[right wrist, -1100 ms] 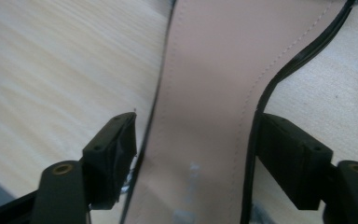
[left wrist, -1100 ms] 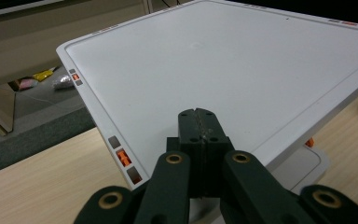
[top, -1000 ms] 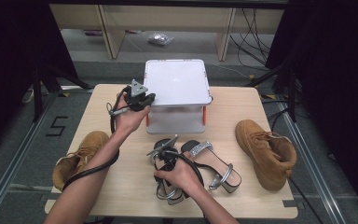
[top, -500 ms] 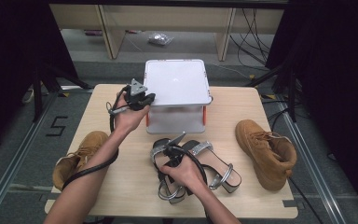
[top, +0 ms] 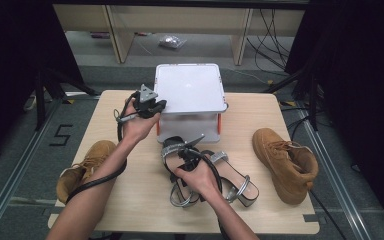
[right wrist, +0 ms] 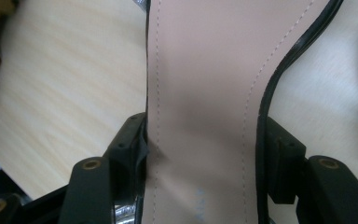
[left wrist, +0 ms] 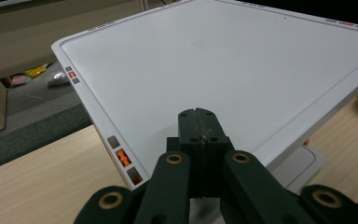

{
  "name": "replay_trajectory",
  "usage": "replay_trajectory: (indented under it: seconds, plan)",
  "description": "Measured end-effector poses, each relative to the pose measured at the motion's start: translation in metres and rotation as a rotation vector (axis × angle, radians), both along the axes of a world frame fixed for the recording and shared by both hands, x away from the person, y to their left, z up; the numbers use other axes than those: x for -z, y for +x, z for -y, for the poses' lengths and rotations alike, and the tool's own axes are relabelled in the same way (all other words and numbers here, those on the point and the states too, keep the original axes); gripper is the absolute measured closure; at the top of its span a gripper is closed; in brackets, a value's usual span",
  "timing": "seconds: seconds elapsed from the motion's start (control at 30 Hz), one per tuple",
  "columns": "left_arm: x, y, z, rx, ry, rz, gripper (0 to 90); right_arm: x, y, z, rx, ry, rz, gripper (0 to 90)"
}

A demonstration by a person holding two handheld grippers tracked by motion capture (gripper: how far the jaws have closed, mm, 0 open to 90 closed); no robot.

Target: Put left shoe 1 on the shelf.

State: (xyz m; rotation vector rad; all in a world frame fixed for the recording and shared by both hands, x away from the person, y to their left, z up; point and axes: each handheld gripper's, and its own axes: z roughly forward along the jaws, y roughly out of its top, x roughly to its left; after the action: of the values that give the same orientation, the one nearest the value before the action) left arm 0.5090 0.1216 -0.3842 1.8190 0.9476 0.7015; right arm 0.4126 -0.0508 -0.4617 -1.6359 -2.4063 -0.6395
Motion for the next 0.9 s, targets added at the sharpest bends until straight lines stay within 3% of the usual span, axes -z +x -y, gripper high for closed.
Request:
replay_trajectory:
  seconds: [0.13, 0.17, 0.2, 0.23, 0.27, 0.37, 0.43, 0.47, 0.53, 0.57, 0.7, 0.73, 0.77, 0.8, 0.83, 0.9]
  plan:
    - [0.000, 0.000, 0.000, -0.001, 0.002, -0.001, 89.9, -0.006, 0.011, -0.003, 0.028, 0.012, 0.003, 43.0]
    - [0.000, 0.000, 0.000, 0.000, 0.003, -0.002, 90.0, -0.006, 0.017, -0.005, 0.046, 0.012, 0.026, 43.0]
    - [-0.001, 0.000, 0.000, 0.001, 0.003, -0.003, 89.9, -0.010, 0.027, -0.008, 0.070, 0.009, 0.026, 43.0]
    - [-0.001, 0.000, 0.000, 0.002, 0.003, -0.004, 89.9, -0.010, 0.027, -0.008, 0.070, 0.009, 0.026, 43.0]
    - [-0.001, 0.000, -0.001, 0.003, 0.004, -0.004, 90.0, -0.012, 0.037, -0.010, 0.082, -0.003, 0.053, 43.0]
    - [-0.001, 0.001, -0.001, 0.006, 0.003, -0.005, 90.0, -0.015, 0.050, -0.013, 0.111, 0.016, 0.060, 42.9]
    - [-0.001, 0.001, -0.001, 0.006, 0.002, -0.005, 89.9, -0.015, 0.054, -0.014, 0.108, 0.010, 0.086, 42.9]
    - [-0.001, 0.001, -0.001, 0.006, -0.003, -0.005, 90.0, -0.013, 0.063, -0.015, 0.108, 0.001, 0.142, 42.9]
    - [-0.001, 0.001, -0.002, 0.007, 0.005, -0.007, 89.9, -0.012, 0.069, -0.016, 0.110, 0.010, 0.153, 42.9]
    - [-0.001, 0.001, -0.002, 0.007, 0.005, -0.007, 89.9, -0.009, 0.073, -0.015, 0.091, 0.013, 0.200, 42.9]
    - [-0.001, 0.001, -0.001, 0.009, 0.001, -0.009, 89.9, -0.006, 0.079, -0.020, 0.138, 0.017, 0.186, 42.8]
    - [-0.001, 0.001, -0.001, 0.009, 0.001, -0.009, 89.9, -0.005, 0.081, -0.021, 0.130, 0.023, 0.188, 42.8]
    - [-0.001, 0.001, -0.001, 0.009, 0.001, -0.009, 89.9, -0.002, 0.084, -0.020, 0.101, 0.015, 0.228, 42.8]
    - [-0.001, 0.001, -0.002, 0.008, 0.001, -0.010, 89.9, -0.002, 0.084, -0.020, 0.101, 0.015, 0.228, 42.8]
    - [-0.001, 0.001, -0.002, 0.008, 0.001, -0.009, 89.9, 0.001, 0.084, -0.024, 0.139, 0.030, 0.187, 42.8]
    - [-0.001, 0.001, -0.002, 0.008, 0.002, -0.008, 89.9, 0.003, 0.085, -0.025, 0.139, 0.032, 0.191, 42.7]
